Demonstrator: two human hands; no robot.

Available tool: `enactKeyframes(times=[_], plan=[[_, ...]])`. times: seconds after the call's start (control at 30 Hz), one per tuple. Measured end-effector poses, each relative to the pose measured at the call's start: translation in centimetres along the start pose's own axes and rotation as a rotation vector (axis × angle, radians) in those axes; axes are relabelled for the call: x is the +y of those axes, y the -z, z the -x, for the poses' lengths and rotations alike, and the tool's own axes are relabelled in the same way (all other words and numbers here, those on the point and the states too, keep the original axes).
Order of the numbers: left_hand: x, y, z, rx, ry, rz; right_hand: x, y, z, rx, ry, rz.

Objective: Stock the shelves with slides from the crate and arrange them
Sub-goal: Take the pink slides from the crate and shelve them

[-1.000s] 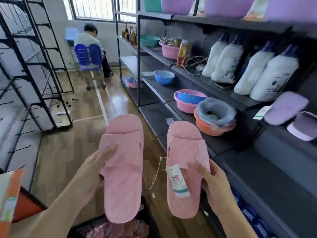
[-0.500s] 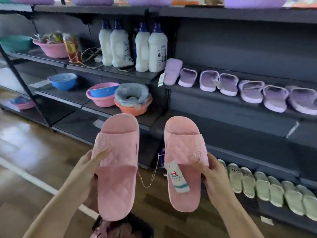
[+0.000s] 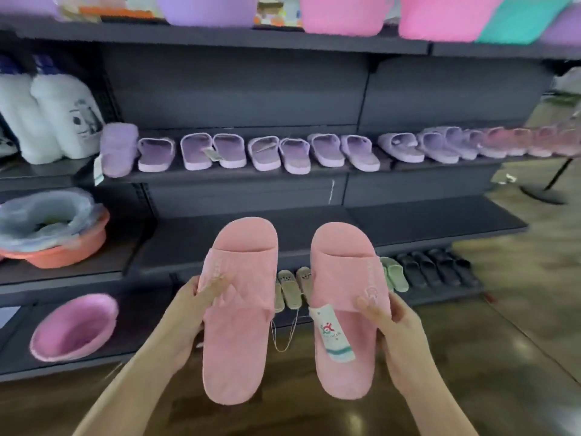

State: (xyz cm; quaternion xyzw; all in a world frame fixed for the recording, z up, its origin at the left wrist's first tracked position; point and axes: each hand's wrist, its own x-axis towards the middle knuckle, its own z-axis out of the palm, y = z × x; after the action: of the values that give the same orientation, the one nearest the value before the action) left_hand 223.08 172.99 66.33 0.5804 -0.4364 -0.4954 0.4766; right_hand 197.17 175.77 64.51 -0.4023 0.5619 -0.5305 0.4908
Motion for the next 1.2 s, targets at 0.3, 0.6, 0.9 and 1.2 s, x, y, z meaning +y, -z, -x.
enactKeyframes(times=[0.3, 0.6, 0.9, 1.2], plan=[[1.1, -17.5, -1.8, -0.119, 0.072, -0.052, -0.8, 14.8, -2.8, 0.196, 0.026, 0.004], [-0.4, -25.2, -5.9, -0.007, 0.170, -0.019, -0.6, 21.2, -8.5, 0.227, 0.015, 0.018], [-0.3, -21.6, -11.5, 0.100, 0.218, 0.064, -0.1, 15.9, -15.8, 0.135, -0.012, 0.044], [-1.4, -8.2, -20.3, 0.284, 0.303, 0.099, 1.1, 0.7, -23.3, 0.003, -0.028, 0.078]])
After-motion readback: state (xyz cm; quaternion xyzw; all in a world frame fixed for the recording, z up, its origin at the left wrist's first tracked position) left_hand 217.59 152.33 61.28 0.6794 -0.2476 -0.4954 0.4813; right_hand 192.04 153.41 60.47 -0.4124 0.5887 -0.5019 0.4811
